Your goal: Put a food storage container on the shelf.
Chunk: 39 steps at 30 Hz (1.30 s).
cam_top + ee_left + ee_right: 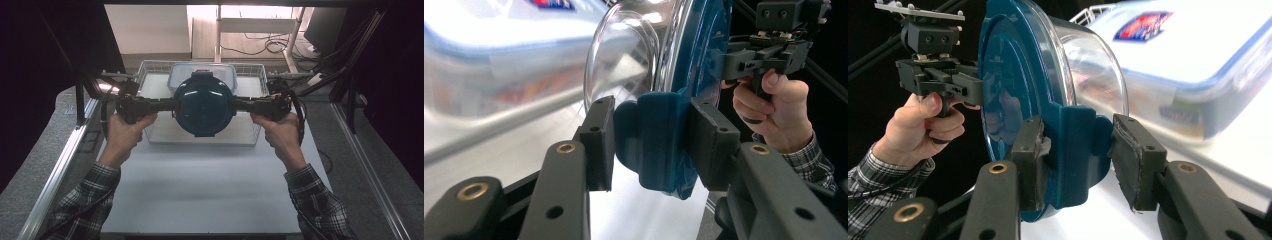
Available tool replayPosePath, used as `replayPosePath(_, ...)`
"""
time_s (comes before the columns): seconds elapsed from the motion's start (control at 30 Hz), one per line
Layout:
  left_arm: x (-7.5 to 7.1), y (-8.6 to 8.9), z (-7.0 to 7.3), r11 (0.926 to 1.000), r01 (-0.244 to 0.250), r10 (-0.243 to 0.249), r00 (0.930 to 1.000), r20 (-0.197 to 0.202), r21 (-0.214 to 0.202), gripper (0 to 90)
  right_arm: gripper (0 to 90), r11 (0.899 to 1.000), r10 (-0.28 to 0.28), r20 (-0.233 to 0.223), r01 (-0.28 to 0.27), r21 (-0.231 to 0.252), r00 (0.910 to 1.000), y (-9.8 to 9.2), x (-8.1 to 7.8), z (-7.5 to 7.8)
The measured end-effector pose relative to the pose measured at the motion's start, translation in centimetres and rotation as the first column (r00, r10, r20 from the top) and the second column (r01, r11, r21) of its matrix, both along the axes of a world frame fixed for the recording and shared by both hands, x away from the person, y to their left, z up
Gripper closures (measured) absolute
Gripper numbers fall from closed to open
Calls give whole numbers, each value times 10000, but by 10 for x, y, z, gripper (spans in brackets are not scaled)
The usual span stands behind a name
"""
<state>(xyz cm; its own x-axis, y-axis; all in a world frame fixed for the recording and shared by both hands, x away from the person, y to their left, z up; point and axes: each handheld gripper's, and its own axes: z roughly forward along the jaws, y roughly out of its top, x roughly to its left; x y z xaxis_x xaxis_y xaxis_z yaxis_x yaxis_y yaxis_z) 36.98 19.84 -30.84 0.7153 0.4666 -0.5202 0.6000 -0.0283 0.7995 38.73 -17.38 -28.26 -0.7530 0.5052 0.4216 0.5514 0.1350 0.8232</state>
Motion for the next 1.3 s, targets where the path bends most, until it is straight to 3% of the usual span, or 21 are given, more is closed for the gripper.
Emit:
replayPosePath(0.67, 54, 5, 51, 9997, -14, 18, 9999, 139, -244, 575, 580, 9982, -335, 335, 318, 509, 9989, 3, 47, 47)
replayPosePath(0.97, 75, 11, 50, 9988, -165, 159, 9998, -132, -468, 574, 579, 9966, -550, 233, 534, 632, 9982, 8, 67, 51)
replayPosePath(1.3, 86, 23, 44, 9976, -454, 428, 9978, -508, -525, 572, 577, 9966, -503, -230, 516, 644, 9985, 22, 85, 45)
